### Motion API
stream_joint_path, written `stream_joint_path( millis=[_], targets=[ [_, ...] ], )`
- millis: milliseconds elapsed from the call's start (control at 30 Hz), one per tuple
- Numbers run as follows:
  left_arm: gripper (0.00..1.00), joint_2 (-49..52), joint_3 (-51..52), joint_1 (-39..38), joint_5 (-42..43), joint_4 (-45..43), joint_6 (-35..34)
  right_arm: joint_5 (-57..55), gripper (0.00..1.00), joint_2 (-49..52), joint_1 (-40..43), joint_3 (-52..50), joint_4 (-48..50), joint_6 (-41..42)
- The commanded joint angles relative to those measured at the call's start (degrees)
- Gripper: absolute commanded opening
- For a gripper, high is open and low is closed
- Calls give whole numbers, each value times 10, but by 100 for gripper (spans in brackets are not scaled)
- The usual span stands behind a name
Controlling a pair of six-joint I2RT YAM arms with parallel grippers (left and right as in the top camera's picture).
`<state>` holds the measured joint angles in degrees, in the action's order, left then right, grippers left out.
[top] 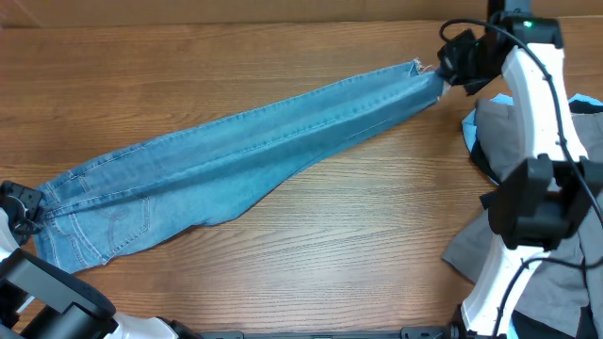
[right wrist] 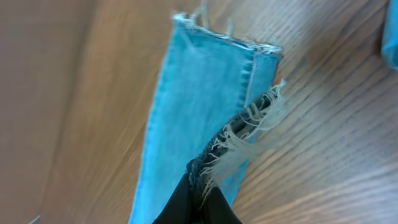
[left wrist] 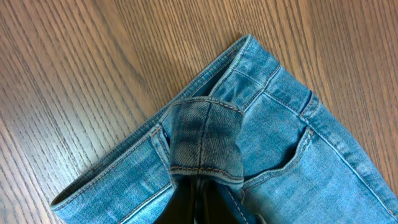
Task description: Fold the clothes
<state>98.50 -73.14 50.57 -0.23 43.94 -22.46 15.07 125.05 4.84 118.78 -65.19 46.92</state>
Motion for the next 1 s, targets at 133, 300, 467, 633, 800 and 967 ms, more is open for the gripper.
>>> stream_joint_path(
  millis=[133,300,467,633,800,967],
  targets=[
    [4,4,-15,-3,-28,-7,-9,-18,4,41,8,2,24,13],
    [4,4,-15,-5,-28,-7,-9,11,4,39,10,9,35,-7],
    [5,4,-15,-5,-28,-7,-7,15,4,4,20,42,-16,-55],
    [4,4,-15,-5,-28,-7,-7,-53,4,-47,31,77,-117,-70],
    [4,4,-15,-5,-28,-9,-7,-112,4,-89,46,88,-158,-70],
    [4,4,-15,-5,-28,-11,-7,-110,4,-83,45,82,-164,-66]
  ],
)
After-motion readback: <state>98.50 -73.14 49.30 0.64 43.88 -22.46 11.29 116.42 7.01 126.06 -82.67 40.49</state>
